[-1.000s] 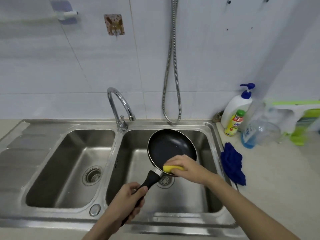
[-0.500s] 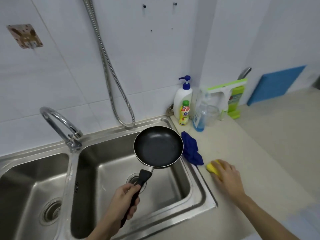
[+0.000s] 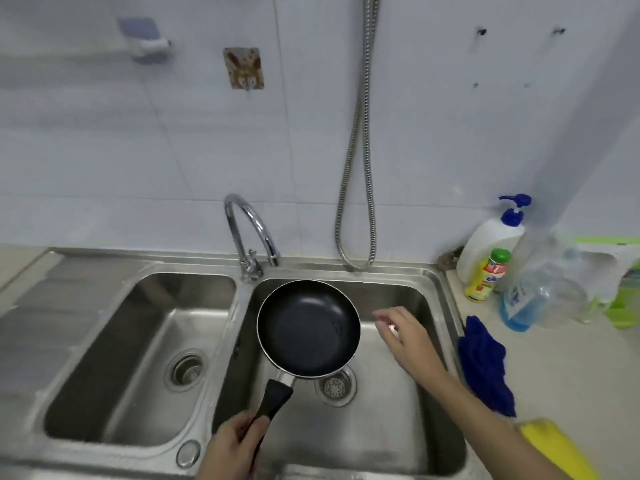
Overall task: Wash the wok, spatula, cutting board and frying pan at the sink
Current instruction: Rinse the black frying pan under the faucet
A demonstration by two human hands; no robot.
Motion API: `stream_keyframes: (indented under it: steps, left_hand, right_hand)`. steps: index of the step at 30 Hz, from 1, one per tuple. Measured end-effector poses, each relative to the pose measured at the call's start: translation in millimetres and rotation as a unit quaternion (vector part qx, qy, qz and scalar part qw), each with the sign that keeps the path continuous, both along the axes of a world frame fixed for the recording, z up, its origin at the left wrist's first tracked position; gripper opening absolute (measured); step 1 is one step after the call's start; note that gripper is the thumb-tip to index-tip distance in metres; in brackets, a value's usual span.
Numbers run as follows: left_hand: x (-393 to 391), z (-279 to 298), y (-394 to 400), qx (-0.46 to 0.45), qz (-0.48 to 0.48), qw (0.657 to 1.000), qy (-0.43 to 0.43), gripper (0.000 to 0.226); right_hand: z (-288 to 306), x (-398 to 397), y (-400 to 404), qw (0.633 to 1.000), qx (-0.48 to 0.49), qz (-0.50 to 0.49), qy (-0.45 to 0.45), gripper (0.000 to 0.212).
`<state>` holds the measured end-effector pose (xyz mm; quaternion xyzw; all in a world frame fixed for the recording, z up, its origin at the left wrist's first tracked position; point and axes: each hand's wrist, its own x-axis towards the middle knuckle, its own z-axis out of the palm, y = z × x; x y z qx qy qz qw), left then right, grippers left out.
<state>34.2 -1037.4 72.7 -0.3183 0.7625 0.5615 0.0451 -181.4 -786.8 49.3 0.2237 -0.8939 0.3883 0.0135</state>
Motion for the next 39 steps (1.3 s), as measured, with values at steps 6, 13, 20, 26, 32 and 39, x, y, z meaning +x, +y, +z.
stream_keyframes:
  steps: [6, 13, 20, 26, 32, 39]
  left_hand:
    - [23, -8, -31, -0.004, 0.096, 0.995, -0.002, 0.039]
    - [25, -7, -35, 0.030, 0.151, 0.988, -0.019, 0.040]
    - [19, -11, -36, 0.011, 0.096, 0.995, -0.034, 0.033]
    - [14, -3, -28, 0.037, 0.095, 0.994, -0.043, 0.040]
    - [15, 2, -22, 0.045, 0.114, 0.992, -0.039, 0.032]
    - [12, 4, -12, 0.062, 0.117, 0.990, -0.047, 0.036]
  right_hand:
    - [39, -93, -155, 0.989, -0.014, 0.132, -0.068, 0.020]
    - [42, -130, -279, 0.959, 0.097, 0.244, -0.109, 0.035]
    - [29, -117, -283, 0.951, 0.085, 0.286, -0.086, 0.035]
    - [9, -117, -291, 0.927, 0.178, 0.323, -0.059, 0.040]
    - [0, -107, -272, 0.920, 0.117, 0.371, -0.051, 0.040]
    - [-27, -68, -175, 0.912, 0.267, 0.303, -0.075, 0.049]
